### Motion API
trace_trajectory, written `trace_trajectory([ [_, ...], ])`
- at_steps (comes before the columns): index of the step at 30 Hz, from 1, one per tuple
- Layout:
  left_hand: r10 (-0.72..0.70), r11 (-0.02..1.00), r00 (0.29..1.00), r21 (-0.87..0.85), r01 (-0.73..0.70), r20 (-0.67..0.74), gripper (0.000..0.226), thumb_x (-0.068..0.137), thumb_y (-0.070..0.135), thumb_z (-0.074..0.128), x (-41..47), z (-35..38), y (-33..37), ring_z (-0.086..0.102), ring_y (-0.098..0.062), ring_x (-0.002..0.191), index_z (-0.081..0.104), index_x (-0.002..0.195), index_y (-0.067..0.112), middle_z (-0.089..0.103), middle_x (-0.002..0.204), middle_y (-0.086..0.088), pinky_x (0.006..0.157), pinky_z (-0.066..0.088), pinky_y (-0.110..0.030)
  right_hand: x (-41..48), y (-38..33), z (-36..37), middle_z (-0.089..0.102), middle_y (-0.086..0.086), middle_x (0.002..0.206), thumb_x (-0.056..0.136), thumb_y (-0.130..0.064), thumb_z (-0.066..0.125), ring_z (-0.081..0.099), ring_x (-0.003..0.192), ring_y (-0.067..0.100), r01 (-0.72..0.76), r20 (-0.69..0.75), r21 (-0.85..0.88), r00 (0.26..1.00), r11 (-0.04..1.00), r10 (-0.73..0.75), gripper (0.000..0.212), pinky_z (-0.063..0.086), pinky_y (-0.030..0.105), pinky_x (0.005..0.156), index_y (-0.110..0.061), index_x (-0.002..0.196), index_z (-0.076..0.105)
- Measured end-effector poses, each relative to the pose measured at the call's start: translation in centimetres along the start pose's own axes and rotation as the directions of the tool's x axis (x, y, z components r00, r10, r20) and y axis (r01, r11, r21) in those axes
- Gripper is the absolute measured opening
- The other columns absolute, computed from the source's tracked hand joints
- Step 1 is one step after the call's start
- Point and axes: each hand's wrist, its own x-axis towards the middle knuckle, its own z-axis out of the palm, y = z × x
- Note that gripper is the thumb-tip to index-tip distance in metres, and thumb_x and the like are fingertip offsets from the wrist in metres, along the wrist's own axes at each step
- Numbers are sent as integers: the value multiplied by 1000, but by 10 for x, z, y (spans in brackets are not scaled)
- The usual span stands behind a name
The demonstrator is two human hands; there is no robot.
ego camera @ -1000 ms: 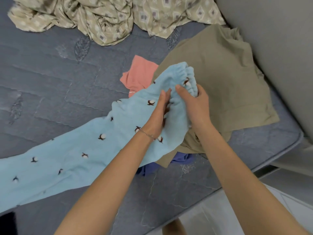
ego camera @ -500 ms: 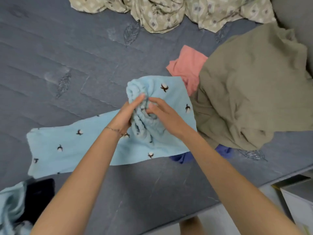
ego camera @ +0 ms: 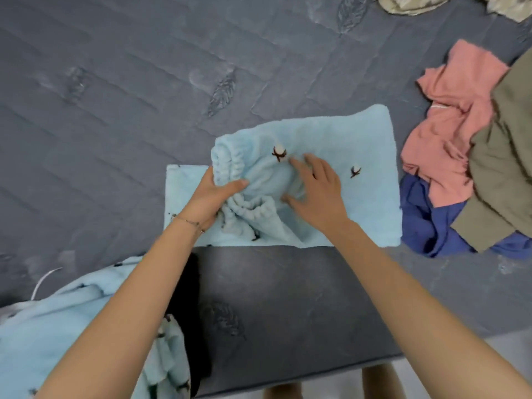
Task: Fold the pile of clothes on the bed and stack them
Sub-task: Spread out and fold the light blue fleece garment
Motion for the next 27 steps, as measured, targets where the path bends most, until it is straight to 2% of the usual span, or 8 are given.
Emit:
trace_trajectory([
  [4, -58, 998, 992, -26, 56, -112, 44, 86, 6, 70, -2, -75, -12, 66, -29, 111, 57, 129, 6, 68, 120, -14, 96, 53, -46, -2, -20, 30, 9, 8, 163, 85, -49, 66, 3, 150, 31, -23, 106, -155, 994, 988, 40, 85, 2, 49, 120, -31, 154, 21],
  [7, -85, 996, 979, -19, 83, -186, 35, 85, 10, 73, -2, -113, -30, 69, -25, 104, 64, 119, 10, 70, 117, -13, 93, 54, -46, -6, -27, 46, -1, 6, 164, 86, -54, 62, -4, 151, 30, -49, 163, -215, 983, 975, 85, 89, -1, 50, 120, -34, 156, 9],
  [11, 14, 969, 954, 240, 61, -299, 56, 84, 16, 75, 9, -129, -66, 60, -26, 117, 51, 134, 8, 61, 128, -11, 99, 50, -44, -5, -28, 57, -6, 5, 164, 86, -56, 62, -7, 150, 30, -44, 197, -269, 975, 962, 99, 93, -3, 52, 120, -35, 156, 5],
  [14, 345, 716, 880, 698, -21, -327, 74, 86, 26, 71, 18, -121, -90, 40, -32, 131, 34, 148, 10, 42, 143, -17, 110, 34, -46, -5, -26, 62, -10, 4, 164, 85, -57, 63, -10, 150, 31, -49, 221, -317, 967, 947, 124, 95, -3, 55, 119, -35, 156, 4],
  [17, 575, 409, 807, 901, -145, -131, 57, 93, 30, 59, 15, -89, -96, 32, -38, 138, 42, 145, 13, 39, 147, -19, 114, 25, -52, -8, -23, 69, -14, 3, 164, 83, -58, 63, -13, 150, 31, -54, 240, -347, 960, 937, 144, 98, -3, 56, 119, -37, 156, 1],
  [21, 468, 103, 849, 939, -327, 244, 51, 94, 31, 46, 20, -63, -116, 25, -37, 145, 46, 144, 18, 38, 152, -15, 117, 14, -55, -7, -19, 72, -16, 2, 163, 82, -61, 62, -15, 150, 29, -37, 265, -355, 954, 934, 139, 101, -5, 56, 118, -38, 155, -3],
  [24, 330, 95, 924, 967, -237, 194, 65, 97, 23, 53, 16, -73, -131, 6, -29, 151, 22, 155, 27, 16, 162, -8, 119, 2, -48, -6, -10, 65, -16, 1, 163, 83, -65, 58, -15, 150, 29, 4, 271, -359, 957, 933, 100, 97, -8, 54, 118, -39, 155, -2],
  [27, 359, -47, 923, 990, -130, 138, 82, 93, 10, 56, 5, -91, -145, 5, -26, 151, 7, 156, 29, 10, 164, -7, 118, -9, -45, -7, 2, 56, -15, 1, 164, 88, -68, 49, -16, 150, 29, 21, 258, -352, 963, 936, 75, 89, -13, 52, 118, -37, 156, 2],
])
